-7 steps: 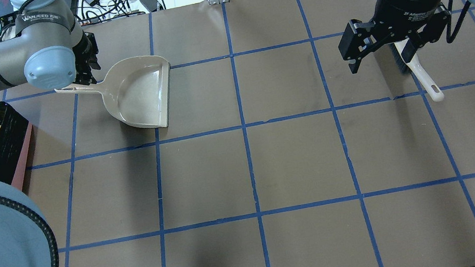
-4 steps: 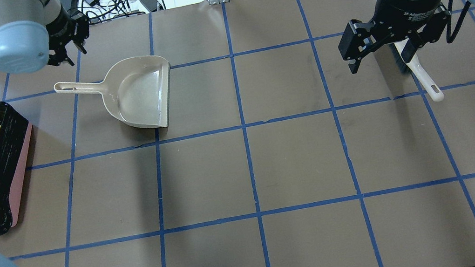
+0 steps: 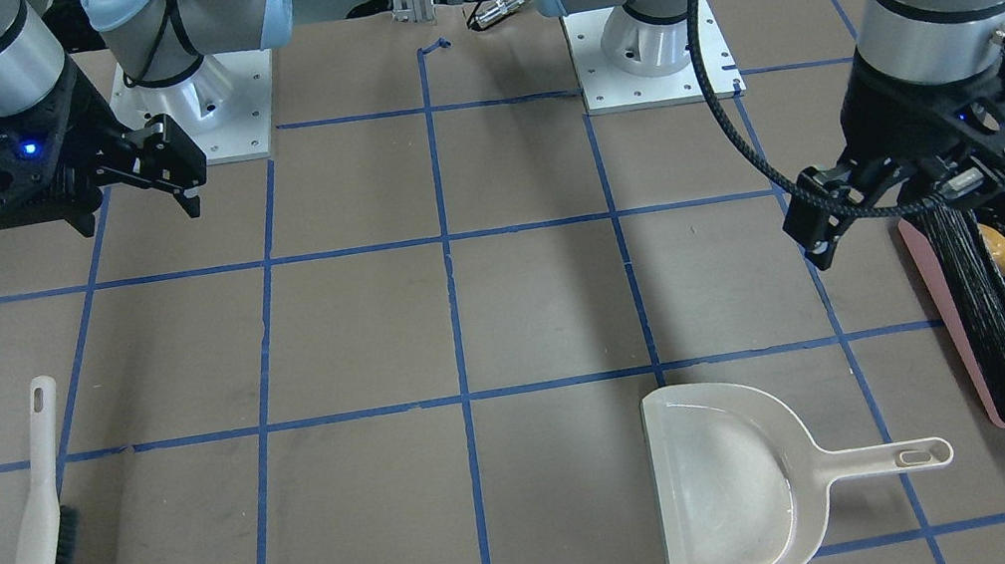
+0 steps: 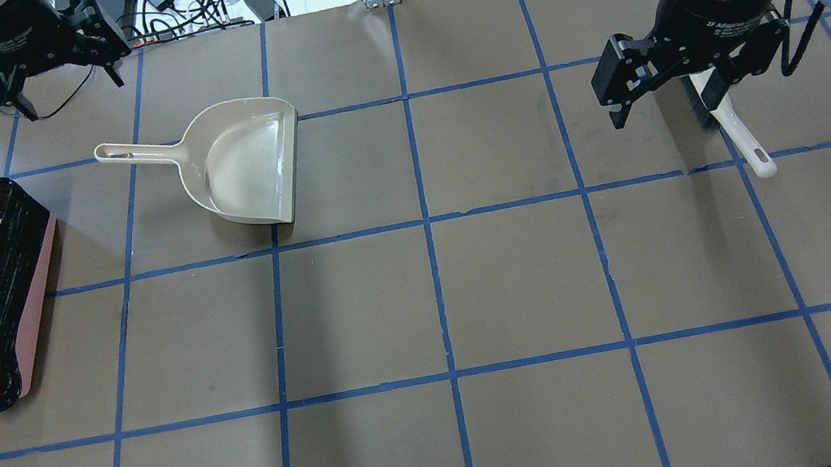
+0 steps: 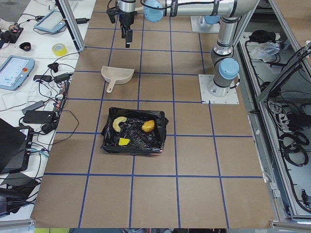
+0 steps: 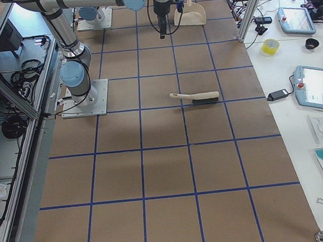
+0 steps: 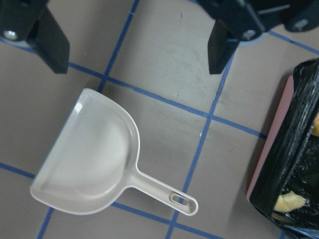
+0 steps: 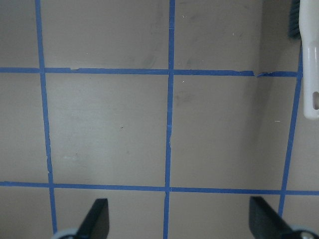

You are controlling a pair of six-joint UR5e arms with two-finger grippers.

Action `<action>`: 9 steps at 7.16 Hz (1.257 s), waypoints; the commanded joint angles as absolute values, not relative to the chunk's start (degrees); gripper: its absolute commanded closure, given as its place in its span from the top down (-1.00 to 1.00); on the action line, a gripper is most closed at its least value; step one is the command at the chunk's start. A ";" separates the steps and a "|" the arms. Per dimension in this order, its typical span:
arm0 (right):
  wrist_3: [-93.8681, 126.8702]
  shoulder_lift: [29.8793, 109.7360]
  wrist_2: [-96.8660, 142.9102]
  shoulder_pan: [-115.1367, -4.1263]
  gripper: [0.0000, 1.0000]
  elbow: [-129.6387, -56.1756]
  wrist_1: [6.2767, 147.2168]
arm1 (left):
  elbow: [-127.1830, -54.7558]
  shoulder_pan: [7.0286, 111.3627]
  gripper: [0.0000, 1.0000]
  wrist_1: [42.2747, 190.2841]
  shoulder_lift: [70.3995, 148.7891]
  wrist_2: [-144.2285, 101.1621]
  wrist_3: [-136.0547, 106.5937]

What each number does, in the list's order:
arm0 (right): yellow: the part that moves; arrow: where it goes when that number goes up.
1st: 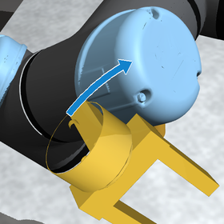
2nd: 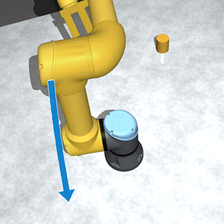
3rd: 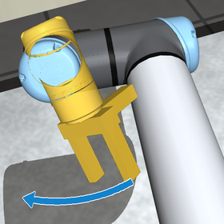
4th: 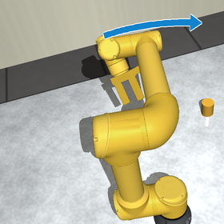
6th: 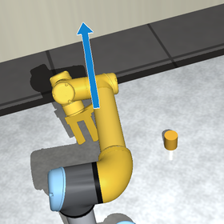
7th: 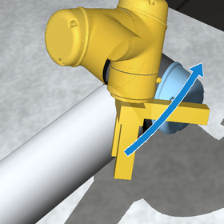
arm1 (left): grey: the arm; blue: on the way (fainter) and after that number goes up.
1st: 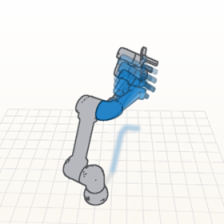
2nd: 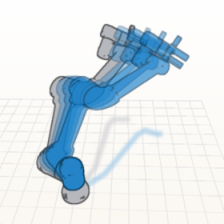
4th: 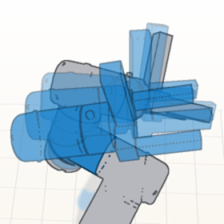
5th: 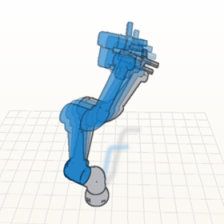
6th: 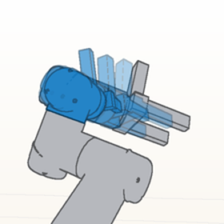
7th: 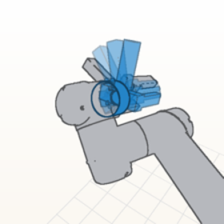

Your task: Sweep and dump trash into bin

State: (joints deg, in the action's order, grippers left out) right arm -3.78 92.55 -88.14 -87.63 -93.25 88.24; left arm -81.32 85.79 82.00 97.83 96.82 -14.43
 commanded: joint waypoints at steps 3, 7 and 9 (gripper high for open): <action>-4.13 92.55 -88.07 -87.63 1.00 -93.25 88.24 | -86.48 88.51 1.00 86.04 93.61 90.53 -13.28; -4.22 92.55 -88.07 -87.63 1.00 -93.25 88.33 | -87.36 88.15 1.00 88.76 92.38 88.33 -1.58; -4.22 92.55 -88.07 -87.63 1.00 -93.25 88.33 | -87.36 87.89 1.00 88.68 92.55 88.24 -1.23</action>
State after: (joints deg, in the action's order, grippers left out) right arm -4.21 92.55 -88.07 -87.63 -93.25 88.29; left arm -87.26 87.93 88.56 92.63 88.27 -1.66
